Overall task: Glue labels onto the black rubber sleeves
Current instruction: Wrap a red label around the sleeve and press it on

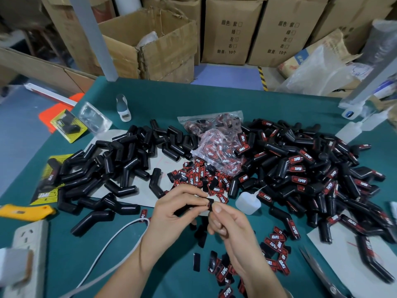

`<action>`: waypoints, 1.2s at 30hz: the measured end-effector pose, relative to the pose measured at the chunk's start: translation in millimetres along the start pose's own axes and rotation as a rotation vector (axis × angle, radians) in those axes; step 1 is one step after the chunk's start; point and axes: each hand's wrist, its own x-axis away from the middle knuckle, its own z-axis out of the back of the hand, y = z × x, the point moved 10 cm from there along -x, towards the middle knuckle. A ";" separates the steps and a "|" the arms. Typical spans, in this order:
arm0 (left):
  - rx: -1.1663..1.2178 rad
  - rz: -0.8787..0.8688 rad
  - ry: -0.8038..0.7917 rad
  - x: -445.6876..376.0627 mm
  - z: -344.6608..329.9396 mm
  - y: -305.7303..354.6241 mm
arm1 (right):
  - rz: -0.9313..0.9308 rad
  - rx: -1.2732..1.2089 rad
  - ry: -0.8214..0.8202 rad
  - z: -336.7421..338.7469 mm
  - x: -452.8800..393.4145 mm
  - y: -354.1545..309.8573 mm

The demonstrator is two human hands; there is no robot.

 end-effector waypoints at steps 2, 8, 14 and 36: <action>-0.001 0.012 -0.003 0.4 0.3 -1.6 | -0.011 0.001 -0.005 0.6 -0.7 2.2; -0.010 0.060 -0.031 0.5 1.3 -7.7 | -0.027 -0.020 -0.017 1.3 -2.5 5.2; 0.012 0.082 -0.063 -0.3 0.1 -8.9 | -0.033 -0.030 -0.012 0.8 -3.0 5.2; -0.014 0.072 -0.041 -2.6 -0.6 -3.3 | -0.007 0.009 0.005 1.6 -2.2 -0.2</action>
